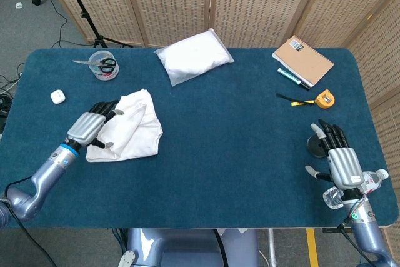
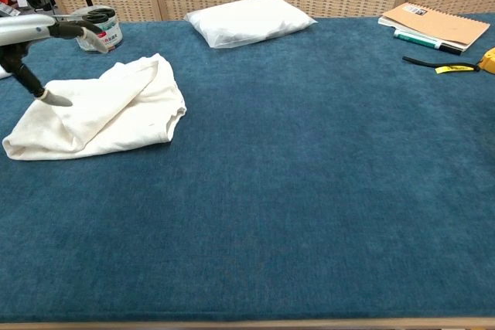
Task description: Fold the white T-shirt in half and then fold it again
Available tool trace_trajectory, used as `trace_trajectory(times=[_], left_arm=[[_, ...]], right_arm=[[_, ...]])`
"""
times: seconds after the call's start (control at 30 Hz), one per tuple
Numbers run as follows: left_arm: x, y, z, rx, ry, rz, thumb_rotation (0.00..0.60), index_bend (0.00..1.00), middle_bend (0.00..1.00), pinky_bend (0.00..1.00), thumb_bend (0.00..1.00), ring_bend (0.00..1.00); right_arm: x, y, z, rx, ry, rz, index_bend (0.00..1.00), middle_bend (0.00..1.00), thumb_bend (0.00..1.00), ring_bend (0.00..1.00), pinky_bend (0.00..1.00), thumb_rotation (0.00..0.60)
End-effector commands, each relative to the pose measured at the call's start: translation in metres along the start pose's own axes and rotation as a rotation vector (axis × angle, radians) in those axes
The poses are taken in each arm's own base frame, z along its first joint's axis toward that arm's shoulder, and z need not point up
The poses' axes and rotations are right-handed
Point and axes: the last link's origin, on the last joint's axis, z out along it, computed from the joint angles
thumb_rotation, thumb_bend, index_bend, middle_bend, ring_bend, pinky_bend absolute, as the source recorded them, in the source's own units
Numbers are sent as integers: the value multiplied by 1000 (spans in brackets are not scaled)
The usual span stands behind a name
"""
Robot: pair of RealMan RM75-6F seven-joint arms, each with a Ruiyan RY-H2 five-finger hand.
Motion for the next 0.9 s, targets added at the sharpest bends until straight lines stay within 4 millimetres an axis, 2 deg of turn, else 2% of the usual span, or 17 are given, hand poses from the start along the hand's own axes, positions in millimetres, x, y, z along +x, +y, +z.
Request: trace_trajectory(times=[0.03, 0.2, 0.9], left_arm=[[-8, -16, -16, 2, 1, 10, 600, 255, 0, 0, 201, 0], [-13, -25, -16, 13, 7, 30, 600, 273, 0, 0, 212, 0], [-40, -26, 3, 29, 3, 57, 600, 337, 0, 0, 276, 0]], right_arm=[[0, 0, 0, 0, 0, 1, 0, 0, 0, 0, 0, 600], [0, 0, 0, -1, 0, 1, 0, 0, 0, 0, 0, 600], [-1, 2, 0, -9, -5, 2, 0, 0, 0, 0, 0, 600]])
